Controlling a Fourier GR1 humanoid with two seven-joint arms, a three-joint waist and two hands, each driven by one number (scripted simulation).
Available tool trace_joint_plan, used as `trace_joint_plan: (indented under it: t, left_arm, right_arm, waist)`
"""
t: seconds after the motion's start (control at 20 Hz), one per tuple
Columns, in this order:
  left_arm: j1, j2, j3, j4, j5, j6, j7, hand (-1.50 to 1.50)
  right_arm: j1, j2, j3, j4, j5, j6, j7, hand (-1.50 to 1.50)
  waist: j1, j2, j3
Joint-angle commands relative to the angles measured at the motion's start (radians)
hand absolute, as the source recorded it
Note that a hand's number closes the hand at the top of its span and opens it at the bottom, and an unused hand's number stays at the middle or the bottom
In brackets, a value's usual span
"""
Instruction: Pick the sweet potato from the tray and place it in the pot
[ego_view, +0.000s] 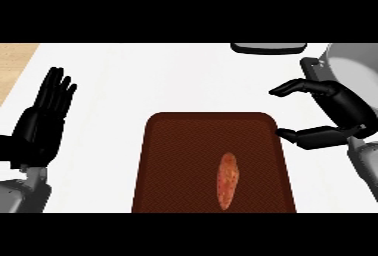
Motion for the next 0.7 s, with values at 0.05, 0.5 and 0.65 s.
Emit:
trace_joint_plan:
  t: [0.05, 0.5, 0.65]
  left_arm:
    - [-0.022, -0.043, -0.003, 0.055, -0.020, -0.015, -0.089, 0.00]
    - [-0.114, -0.043, 0.045, 0.134, -0.024, -0.038, -0.063, 0.00]
    - [-0.087, -0.079, 0.012, 0.122, -0.054, 0.002, -0.048, 0.00]
  right_arm:
    - [0.054, -0.077, 0.000, 0.162, 0.077, 0.188, -0.418, -1.50]
    - [-0.025, -0.162, 0.135, 0.173, 0.395, 0.122, -0.468, -1.50]
    - [-0.064, -0.148, 0.211, 0.104, 0.475, 0.114, -0.351, -1.50]
  waist:
    - [0.000, -0.002, 0.001]
    - [-0.012, -0.021, -0.003]
    - [-0.008, -0.024, -0.004]
